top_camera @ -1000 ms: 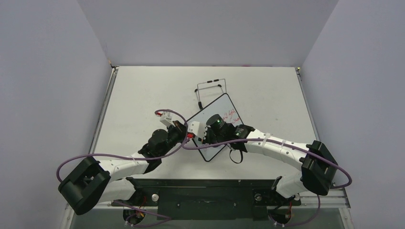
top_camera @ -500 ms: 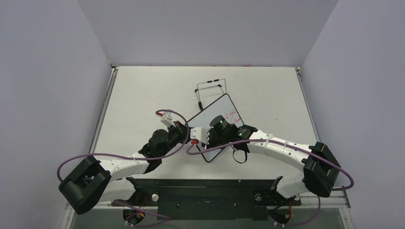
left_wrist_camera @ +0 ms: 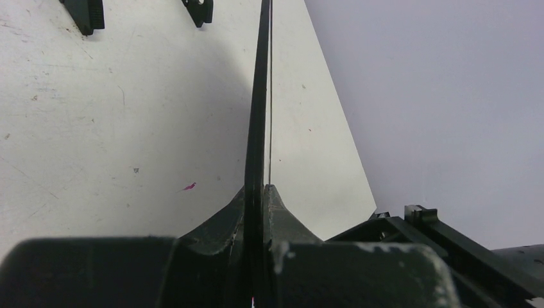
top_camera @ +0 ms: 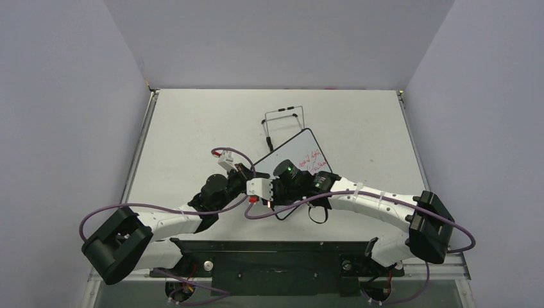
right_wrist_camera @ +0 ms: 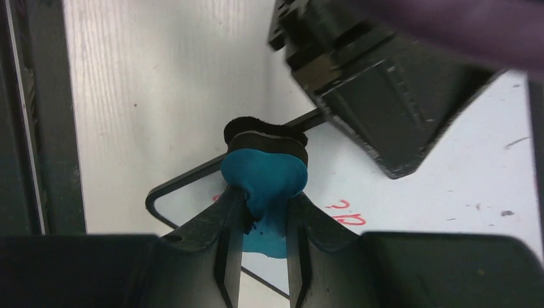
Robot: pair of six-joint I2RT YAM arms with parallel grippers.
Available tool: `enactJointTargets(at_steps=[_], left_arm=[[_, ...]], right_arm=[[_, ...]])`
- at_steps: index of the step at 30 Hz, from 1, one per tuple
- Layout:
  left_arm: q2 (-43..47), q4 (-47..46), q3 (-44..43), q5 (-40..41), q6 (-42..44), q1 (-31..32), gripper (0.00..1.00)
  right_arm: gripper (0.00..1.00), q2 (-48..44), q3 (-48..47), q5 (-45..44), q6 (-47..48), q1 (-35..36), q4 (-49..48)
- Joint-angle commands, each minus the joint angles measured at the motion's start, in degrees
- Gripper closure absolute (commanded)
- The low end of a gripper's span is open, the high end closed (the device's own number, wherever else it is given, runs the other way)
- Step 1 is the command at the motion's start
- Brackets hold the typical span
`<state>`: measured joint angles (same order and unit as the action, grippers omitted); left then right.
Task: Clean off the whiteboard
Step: Erase the whiteboard at the center of the board.
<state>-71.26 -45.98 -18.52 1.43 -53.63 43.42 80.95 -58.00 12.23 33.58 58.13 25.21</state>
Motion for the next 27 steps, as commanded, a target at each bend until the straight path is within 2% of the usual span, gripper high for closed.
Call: enactJointTargets(at_steps=[1,8,14,22,27], left_arm=[[1.16,-7.61,-2.66,-1.43,-1.16,0.4,1.0],[0.72,-8.29,-2.57,-2.42,-1.17,0.36,1.0],[0.31,-8.69,-2.73,-2.92,-1.31,0.4,1.0],[0.46,-8.69,-2.91,-2.8,-1.23,0.36,1.0],[0.56,-8.77,-3.01,-3.13,-1.13,0.35,1.0]], right_arm=[[1.0,0.02,2.74,2.79,3.37,-1.15,3.8],[1.0,0.47,-0.02,-2.29,-1.53,-7.51,-0.7],[1.0,4.54,-6.17,-2.38,-3.81,-5.87,-1.25],[1.0,0.73,1.61,5.28,2.52,-2.19,4.64],[1.0,0.01,4.76,3.59,4.01,-4.51,5.31]])
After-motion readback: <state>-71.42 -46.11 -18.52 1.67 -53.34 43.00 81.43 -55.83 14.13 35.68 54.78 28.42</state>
